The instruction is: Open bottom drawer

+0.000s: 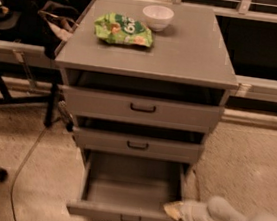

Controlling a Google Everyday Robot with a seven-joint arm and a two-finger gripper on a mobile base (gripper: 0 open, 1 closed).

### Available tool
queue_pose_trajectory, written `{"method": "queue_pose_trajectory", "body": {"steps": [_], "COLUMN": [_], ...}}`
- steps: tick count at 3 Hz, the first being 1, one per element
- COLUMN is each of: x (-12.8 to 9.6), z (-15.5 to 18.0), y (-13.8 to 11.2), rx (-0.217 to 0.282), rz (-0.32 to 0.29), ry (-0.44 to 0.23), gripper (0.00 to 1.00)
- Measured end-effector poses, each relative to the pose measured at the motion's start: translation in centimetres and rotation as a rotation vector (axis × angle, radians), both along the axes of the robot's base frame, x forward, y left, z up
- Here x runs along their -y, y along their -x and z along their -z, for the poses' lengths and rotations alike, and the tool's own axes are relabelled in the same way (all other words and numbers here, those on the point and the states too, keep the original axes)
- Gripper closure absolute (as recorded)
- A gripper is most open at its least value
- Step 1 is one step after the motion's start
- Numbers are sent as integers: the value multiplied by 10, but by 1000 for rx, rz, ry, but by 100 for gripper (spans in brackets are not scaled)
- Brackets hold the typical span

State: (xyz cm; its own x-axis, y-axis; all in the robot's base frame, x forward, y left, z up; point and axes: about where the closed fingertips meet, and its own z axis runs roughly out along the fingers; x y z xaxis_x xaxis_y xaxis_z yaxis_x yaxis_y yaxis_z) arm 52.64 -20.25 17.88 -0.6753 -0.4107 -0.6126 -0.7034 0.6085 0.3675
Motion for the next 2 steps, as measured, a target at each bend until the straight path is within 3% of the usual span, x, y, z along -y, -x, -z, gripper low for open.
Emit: {"method": "queue_pose_trajectory", "body": {"steps": [1,2], "x": [0,0], "z": [-2,-2], "y": [-2,-2], "rx": [0,0], "rz": [0,0], "ry": [0,0], "gripper": [97,73]}}
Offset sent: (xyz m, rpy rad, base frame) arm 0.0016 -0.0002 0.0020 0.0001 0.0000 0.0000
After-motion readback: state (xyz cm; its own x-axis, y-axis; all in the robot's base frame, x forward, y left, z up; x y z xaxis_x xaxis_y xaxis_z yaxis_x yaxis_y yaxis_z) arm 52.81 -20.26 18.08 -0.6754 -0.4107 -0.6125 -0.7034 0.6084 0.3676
